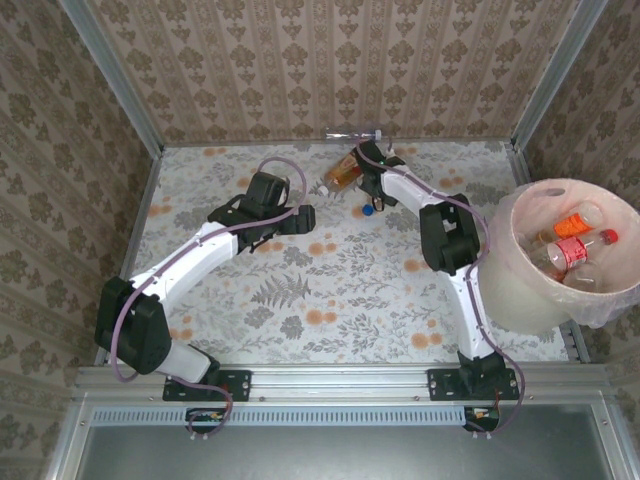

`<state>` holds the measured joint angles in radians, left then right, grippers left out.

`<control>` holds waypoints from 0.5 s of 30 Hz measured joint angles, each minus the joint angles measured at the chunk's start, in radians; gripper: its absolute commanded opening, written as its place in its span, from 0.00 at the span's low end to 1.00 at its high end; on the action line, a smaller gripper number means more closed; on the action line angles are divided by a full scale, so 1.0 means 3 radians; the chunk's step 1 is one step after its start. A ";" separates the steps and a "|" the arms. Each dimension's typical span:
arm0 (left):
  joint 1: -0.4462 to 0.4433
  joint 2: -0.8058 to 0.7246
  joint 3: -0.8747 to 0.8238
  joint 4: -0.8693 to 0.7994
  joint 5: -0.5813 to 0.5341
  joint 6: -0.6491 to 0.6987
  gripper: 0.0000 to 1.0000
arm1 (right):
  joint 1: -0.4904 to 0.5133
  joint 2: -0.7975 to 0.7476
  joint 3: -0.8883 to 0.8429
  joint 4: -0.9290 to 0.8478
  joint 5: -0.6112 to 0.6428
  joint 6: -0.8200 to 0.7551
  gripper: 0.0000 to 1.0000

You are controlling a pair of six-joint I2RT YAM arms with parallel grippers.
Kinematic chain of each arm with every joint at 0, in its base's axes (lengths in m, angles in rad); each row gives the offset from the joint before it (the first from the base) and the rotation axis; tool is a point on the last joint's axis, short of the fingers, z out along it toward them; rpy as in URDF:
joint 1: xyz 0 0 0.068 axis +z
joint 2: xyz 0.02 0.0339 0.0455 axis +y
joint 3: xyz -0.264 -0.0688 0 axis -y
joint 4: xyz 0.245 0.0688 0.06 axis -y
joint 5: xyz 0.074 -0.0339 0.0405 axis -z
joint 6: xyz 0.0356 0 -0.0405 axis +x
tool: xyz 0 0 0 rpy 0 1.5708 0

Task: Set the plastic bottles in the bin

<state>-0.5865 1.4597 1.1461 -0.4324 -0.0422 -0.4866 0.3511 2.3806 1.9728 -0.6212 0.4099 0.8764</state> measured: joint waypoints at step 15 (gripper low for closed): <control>0.0000 0.0000 -0.0001 0.0170 0.0418 0.0003 1.00 | 0.0000 -0.2290 -0.2125 0.1467 -0.0933 -0.1040 0.54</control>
<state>-0.5865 1.4597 1.1458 -0.3813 0.0834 -0.4858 0.3511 1.6936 1.3354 -0.1810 0.1299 0.5644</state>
